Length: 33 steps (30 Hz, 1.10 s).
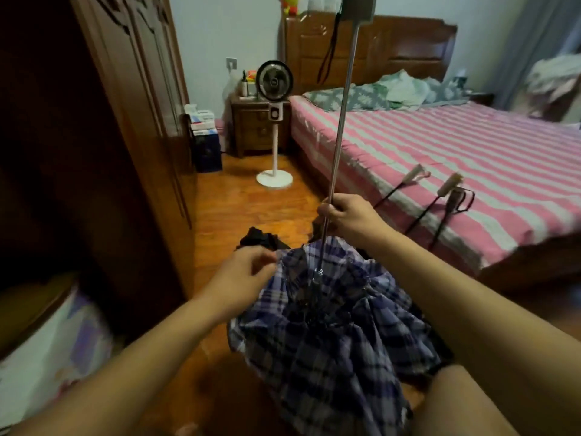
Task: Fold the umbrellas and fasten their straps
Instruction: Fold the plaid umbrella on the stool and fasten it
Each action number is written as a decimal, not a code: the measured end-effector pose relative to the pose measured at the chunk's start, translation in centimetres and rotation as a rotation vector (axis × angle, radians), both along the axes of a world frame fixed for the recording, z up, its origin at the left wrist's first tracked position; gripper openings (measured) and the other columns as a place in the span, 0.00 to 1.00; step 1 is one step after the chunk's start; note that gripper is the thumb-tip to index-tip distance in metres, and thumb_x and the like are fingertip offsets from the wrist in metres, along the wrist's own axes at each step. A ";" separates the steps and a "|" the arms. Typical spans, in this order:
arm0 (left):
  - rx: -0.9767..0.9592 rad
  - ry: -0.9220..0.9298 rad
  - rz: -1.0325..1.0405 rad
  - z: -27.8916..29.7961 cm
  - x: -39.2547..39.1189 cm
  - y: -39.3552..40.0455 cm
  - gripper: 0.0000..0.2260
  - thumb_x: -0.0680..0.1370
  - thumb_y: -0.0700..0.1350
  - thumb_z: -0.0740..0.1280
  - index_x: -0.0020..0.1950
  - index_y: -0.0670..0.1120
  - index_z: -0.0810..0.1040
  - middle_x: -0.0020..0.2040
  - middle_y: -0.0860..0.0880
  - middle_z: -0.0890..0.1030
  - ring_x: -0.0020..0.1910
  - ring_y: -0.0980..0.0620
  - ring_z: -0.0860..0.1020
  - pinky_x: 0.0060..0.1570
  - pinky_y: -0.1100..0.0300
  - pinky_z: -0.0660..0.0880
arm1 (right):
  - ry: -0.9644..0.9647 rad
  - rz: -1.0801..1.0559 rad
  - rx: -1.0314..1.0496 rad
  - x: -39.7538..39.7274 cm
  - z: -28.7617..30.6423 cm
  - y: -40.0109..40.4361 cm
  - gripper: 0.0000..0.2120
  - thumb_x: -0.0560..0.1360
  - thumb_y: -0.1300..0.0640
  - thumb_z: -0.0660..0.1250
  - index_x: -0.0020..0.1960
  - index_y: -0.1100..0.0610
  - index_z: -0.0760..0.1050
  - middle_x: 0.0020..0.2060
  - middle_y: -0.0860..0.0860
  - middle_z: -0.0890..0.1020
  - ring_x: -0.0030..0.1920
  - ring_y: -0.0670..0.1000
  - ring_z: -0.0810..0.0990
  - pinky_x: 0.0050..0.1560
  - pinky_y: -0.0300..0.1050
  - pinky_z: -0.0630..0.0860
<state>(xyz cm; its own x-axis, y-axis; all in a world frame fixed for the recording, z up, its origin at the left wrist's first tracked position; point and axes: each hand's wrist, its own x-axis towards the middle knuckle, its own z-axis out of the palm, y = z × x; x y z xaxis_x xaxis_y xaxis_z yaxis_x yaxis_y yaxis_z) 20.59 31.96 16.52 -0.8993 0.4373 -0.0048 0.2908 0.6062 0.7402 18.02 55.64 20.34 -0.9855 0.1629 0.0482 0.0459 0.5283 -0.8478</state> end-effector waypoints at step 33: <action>0.305 -0.383 -0.175 -11.2 -10.1 9.4 0.08 0.85 0.48 0.63 0.63 0.53 0.75 0.57 0.53 0.83 0.56 0.52 0.82 0.58 0.51 0.80 | -0.211 -0.005 0.436 2.9 -17.9 3.0 0.08 0.80 0.52 0.69 0.43 0.50 0.75 0.36 0.45 0.74 0.44 0.53 0.78 0.41 0.46 0.67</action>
